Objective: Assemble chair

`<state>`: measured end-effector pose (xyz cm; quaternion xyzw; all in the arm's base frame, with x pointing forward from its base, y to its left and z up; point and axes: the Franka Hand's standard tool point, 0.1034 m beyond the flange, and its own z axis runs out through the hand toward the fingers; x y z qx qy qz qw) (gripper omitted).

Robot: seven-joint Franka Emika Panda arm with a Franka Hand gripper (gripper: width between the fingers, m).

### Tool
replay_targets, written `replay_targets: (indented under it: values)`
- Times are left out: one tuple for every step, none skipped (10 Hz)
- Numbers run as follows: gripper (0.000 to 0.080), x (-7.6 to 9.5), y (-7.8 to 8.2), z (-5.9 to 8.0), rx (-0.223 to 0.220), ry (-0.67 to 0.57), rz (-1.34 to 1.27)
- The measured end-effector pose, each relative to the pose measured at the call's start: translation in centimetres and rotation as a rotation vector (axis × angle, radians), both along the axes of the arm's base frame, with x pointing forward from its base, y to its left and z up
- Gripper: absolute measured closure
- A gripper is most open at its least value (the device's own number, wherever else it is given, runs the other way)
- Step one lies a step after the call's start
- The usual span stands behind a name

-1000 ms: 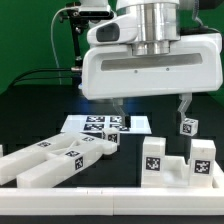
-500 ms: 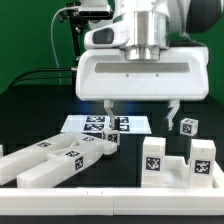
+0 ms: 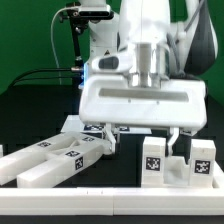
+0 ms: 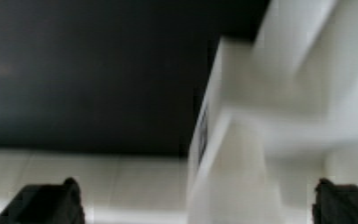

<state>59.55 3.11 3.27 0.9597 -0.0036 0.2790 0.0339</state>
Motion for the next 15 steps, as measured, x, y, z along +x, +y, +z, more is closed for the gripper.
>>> replay_targets:
  values:
    - [0.0151,-0.1,0.3,-1.0,0.007,0.017,0.005]
    - [0.0151,-0.1,0.8,-1.6,0.025,0.062,0.008]
    - [0.0151,0.2,0.9,-1.5,0.027,0.058,0.006]
    - [0.0151,0.3,1.1,-1.8,0.029,0.062,0.007]
    - [0.0151,0.6,1.2,-1.8,0.031,0.060,0.008]
    - [0.0151,0.6,1.5,-1.9,0.032,0.065,0.010]
    - [0.0151,0.6,1.6,-1.9,0.033,0.069,0.013]
    - [0.0244,0.6,1.5,-1.9,0.032,0.069,0.012]
    - [0.0428,0.6,1.5,-2.0,0.032,0.069,0.012]
    - [0.0565,0.6,1.2,-2.0,0.030,0.069,0.007]
    - [0.0565,0.6,0.7,-2.0,0.026,0.068,0.001]
    - [0.0737,0.7,0.4,-1.9,0.023,0.068,-0.003]
    - [0.0767,0.7,0.4,-1.9,0.022,0.065,-0.004]
    - [0.0767,0.8,0.3,-1.8,0.022,0.064,-0.004]
    - [0.0767,0.8,0.3,-1.8,0.022,0.063,-0.004]
